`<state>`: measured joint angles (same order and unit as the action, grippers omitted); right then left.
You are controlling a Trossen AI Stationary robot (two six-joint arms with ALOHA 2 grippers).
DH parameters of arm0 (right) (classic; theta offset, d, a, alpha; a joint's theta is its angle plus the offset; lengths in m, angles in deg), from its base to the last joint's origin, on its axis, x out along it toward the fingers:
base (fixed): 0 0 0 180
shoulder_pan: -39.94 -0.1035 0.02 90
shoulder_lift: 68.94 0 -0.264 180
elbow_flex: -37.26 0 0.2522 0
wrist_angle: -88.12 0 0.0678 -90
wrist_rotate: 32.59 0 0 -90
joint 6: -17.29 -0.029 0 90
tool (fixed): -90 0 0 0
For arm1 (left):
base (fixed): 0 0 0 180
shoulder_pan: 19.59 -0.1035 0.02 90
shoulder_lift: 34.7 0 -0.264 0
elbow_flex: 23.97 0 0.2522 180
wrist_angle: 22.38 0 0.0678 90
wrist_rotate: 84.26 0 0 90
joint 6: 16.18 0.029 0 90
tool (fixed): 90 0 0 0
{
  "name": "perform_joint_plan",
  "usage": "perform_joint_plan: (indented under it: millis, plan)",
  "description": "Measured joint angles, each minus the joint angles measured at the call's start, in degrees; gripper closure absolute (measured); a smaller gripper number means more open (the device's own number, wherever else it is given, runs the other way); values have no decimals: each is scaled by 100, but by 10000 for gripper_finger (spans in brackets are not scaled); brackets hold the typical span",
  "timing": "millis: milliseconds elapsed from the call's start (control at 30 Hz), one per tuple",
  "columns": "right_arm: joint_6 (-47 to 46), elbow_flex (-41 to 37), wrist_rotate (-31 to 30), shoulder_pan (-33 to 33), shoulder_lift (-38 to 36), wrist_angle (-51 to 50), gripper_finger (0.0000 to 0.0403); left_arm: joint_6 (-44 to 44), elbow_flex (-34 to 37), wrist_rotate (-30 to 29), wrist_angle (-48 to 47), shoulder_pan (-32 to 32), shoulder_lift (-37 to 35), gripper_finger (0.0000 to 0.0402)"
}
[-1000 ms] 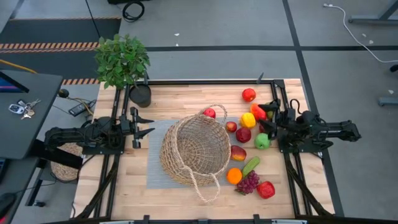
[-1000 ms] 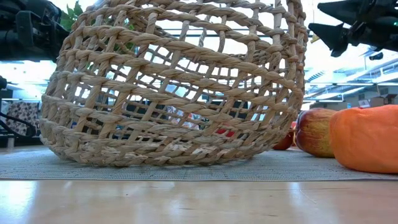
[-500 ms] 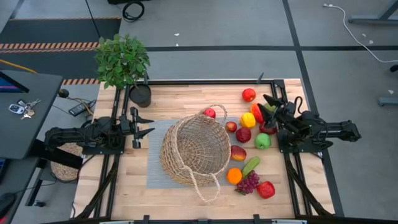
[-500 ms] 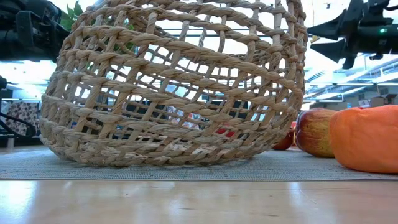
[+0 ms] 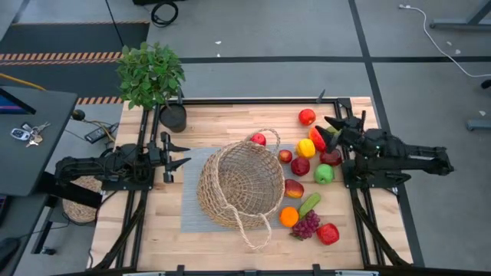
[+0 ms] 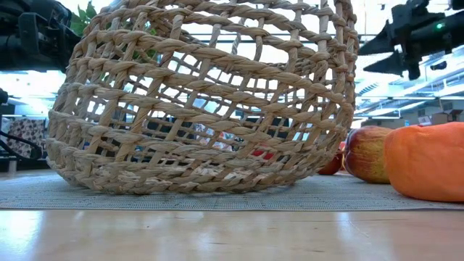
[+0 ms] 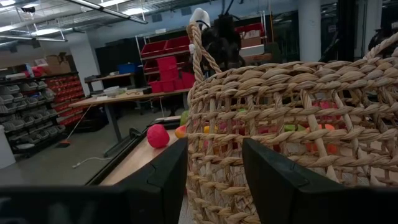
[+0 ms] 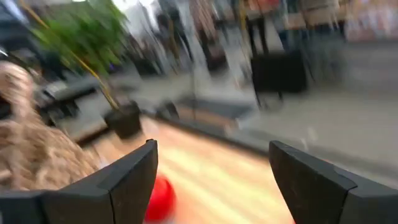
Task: Build produce basket
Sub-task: Put the red apple into the brown basket
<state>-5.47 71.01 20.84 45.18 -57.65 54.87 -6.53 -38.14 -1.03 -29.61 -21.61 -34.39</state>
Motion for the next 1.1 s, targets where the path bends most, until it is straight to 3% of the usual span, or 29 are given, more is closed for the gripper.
perform_joint_plan:
  millis: [167, 433, 567, 800, 900, 1100]
  plan:
    - [-1367, 446, 492, 359, 981, -1470, 94, 0, 2, 0, 0, 0, -2, 241]
    - [-1632, 1189, 2397, 616, 2595, -1508, 94, -2, 2, -2, 0, 0, 0, 241]
    - [-1892, 1842, 2959, 412, 3329, -2382, 94, -2, 1, -2, -1, -1, 0, 241]
    - [-2059, 3144, 2958, -394, 4392, -4279, 94, -2, 2, 0, -2, 0, 0, 241]
    - [-2204, 3589, 2934, -906, 4725, -4430, 94, -2, 0, 0, -2, 0, 0, 241]
    - [-2771, 4044, 2282, -2182, 5335, -4341, 94, -2, 2, -1, -1, 0, 0, 241]
